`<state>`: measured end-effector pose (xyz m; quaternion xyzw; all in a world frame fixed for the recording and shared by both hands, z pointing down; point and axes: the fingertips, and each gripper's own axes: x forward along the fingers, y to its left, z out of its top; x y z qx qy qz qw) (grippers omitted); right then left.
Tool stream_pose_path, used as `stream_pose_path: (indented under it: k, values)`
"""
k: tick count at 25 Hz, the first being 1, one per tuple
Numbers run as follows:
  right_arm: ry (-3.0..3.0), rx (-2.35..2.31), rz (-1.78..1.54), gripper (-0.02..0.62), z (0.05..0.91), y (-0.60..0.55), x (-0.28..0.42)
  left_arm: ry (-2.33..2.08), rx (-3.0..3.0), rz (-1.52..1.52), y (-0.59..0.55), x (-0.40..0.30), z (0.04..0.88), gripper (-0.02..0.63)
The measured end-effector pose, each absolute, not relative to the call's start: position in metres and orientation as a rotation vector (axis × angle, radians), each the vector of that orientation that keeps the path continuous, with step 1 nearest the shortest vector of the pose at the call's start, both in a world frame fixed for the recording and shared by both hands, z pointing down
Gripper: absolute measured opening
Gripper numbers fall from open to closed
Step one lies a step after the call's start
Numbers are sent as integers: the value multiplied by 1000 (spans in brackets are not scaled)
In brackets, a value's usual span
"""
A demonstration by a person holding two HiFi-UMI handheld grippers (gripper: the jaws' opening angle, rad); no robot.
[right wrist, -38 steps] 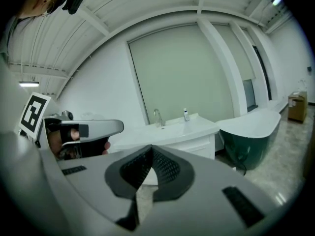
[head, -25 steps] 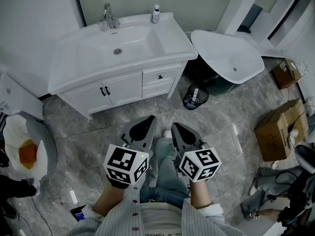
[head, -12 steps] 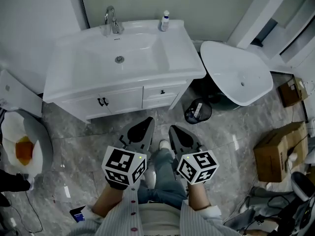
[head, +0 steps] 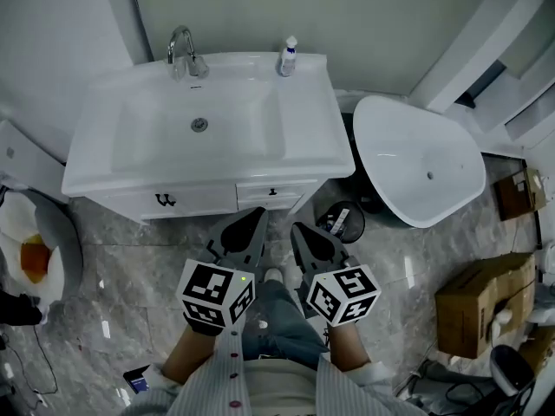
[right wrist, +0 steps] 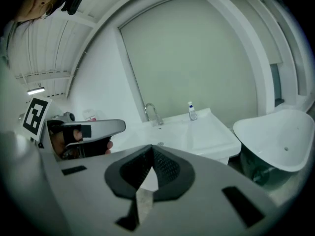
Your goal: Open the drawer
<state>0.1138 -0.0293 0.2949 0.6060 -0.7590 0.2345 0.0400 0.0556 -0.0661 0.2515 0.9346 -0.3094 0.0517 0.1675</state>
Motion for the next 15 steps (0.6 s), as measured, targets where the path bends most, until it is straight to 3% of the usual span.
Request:
stream_pose_path:
  k: [15]
  values:
    - [-2443,1598,720,8,310,-96,163,-1099,2563,127,-119,101,266,17]
